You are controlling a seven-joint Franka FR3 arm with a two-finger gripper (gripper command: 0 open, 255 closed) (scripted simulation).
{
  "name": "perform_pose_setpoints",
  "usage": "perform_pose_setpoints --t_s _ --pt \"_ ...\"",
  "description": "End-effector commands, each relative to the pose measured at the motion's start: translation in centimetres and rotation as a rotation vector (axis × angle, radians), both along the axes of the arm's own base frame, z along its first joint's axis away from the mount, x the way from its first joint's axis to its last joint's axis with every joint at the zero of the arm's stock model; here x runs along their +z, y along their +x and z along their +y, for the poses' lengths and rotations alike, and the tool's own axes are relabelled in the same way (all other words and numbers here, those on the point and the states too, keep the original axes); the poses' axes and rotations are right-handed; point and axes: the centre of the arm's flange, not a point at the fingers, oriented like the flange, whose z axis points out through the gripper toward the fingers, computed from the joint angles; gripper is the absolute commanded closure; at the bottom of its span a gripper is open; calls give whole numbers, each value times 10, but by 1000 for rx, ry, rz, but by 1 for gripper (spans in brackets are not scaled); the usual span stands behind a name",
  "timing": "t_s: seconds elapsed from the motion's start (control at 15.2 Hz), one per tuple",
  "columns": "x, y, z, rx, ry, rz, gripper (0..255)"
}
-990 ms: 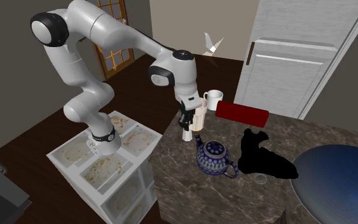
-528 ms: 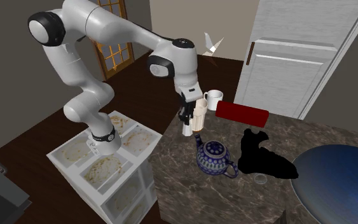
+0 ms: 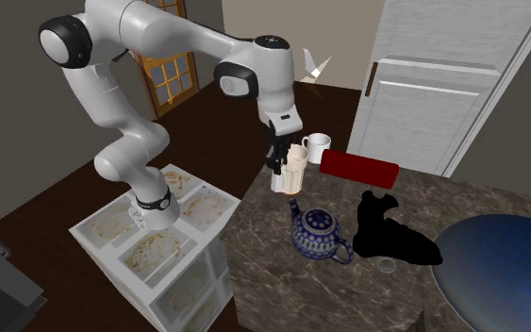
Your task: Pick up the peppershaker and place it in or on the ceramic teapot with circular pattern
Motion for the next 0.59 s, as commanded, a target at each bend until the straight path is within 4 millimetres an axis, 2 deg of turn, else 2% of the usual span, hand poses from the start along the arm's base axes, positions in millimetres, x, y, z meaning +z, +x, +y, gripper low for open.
perform_pose_setpoints --t_s 0.0,0.53 --pt "10 0 1 0 0 0 255" --pt "52 0 1 0 0 0 255"
